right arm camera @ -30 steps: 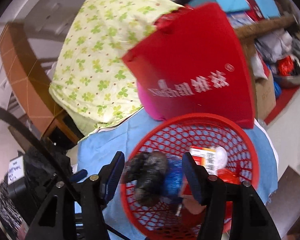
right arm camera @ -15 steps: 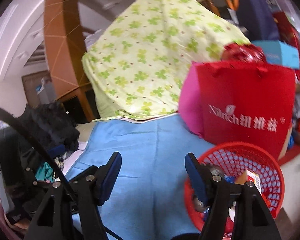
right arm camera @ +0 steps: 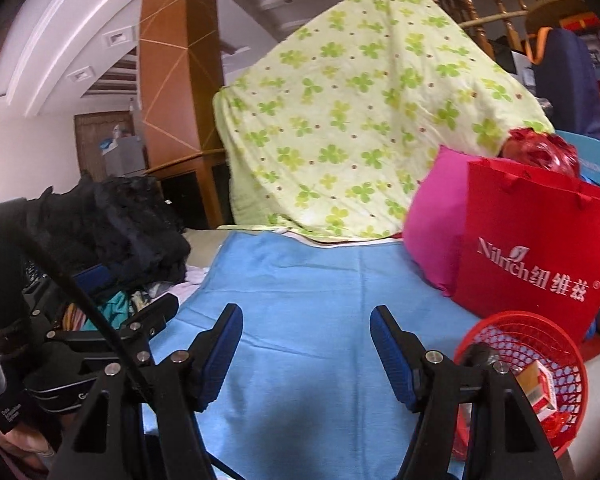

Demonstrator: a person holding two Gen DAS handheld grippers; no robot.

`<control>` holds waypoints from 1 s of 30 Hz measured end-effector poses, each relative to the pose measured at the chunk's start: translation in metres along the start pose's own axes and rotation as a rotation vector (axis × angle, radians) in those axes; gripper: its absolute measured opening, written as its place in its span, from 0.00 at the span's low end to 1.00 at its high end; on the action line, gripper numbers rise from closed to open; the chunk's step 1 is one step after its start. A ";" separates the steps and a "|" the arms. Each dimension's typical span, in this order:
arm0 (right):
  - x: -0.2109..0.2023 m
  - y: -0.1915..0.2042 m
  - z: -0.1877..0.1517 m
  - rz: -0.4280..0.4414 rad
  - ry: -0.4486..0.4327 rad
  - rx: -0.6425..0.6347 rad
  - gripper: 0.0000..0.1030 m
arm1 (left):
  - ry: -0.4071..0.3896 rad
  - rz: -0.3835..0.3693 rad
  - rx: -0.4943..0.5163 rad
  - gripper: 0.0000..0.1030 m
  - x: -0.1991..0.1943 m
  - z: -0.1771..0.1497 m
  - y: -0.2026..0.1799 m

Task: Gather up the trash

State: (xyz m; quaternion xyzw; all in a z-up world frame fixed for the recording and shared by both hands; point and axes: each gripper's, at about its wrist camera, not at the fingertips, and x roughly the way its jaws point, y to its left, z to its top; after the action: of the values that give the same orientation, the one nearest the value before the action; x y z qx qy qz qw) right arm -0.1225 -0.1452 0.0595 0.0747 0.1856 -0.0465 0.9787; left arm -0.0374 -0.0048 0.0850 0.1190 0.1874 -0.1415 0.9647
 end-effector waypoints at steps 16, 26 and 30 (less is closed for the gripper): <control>-0.040 0.043 0.006 0.069 -0.053 -0.032 0.70 | -0.039 0.087 -0.040 0.95 -0.054 -0.011 0.037; -0.041 0.050 0.002 0.087 -0.038 -0.048 0.70 | 0.016 0.064 -0.084 0.95 -0.054 -0.012 0.042; -0.041 0.044 0.000 0.090 -0.034 -0.037 0.70 | 0.027 0.061 -0.103 0.95 -0.055 -0.011 0.041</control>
State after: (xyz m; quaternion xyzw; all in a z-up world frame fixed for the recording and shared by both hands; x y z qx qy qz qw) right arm -0.1553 -0.0991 0.0803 0.0643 0.1660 -0.0002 0.9840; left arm -0.0770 0.0486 0.1045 0.0766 0.2039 -0.1006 0.9708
